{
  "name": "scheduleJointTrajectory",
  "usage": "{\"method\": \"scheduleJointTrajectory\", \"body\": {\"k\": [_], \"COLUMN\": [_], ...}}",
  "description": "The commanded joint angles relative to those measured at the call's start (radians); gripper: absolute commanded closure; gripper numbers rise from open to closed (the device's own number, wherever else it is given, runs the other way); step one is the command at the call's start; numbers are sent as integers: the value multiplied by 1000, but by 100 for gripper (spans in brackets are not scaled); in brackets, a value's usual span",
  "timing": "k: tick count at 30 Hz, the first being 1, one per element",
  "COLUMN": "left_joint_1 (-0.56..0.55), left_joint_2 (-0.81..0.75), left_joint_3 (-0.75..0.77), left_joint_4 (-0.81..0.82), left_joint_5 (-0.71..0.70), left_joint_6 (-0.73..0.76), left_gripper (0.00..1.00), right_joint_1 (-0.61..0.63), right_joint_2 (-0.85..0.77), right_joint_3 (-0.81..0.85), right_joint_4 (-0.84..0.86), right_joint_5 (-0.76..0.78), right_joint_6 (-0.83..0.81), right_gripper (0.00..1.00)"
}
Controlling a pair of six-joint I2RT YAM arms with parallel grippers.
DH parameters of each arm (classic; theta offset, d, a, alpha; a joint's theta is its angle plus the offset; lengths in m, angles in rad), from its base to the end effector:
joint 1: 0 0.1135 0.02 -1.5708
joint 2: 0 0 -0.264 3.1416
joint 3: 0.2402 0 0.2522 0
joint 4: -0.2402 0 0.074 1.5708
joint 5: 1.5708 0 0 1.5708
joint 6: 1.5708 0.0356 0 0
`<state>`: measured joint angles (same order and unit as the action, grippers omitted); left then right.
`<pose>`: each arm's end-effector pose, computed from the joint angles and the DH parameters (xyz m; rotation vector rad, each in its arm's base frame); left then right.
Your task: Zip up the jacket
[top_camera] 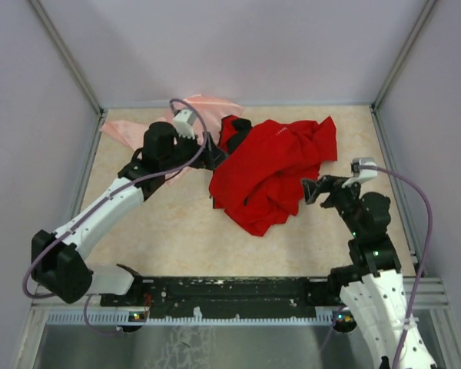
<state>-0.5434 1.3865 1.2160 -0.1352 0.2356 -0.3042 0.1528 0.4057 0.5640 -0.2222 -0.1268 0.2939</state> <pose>0.2754 -0.1761 0.3579 0.3986 1.9063 -0.7942 0.1169 0.0226 0.3086 0.0183 1.6527 0.4450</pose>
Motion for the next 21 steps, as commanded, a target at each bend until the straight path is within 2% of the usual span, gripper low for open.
{"method": "scheduleJointTrajectory", "body": {"k": [1,3,6,11,13,16,21], "left_joint_1": [110,195,253,255,255,256,254], "left_joint_2": [-95,-96,-36,150,198,249,307], "left_joint_3": [-265,-343,-381,-307,-258,-189,-138], "left_joint_4": [232,337,465,595,586,525,527], "left_joint_5": [14,115,205,369,379,383,411], "left_joint_6": [-182,-262,-333,-366,-355,-318,-305], "left_gripper": [8,8,8,10,10,10,12], "right_joint_1": [-1,3,64,332,413,471,540], "right_joint_2": [137,211,287,422,484,569,688], "right_joint_3": [58,68,77,70,72,89,124], "right_joint_4": [93,121,174,320,380,425,492], "right_joint_5": [-190,-216,-182,80,177,275,352], "right_joint_6": [54,64,85,153,194,275,331], "right_gripper": [9,9,9,9,9,9,9]}}
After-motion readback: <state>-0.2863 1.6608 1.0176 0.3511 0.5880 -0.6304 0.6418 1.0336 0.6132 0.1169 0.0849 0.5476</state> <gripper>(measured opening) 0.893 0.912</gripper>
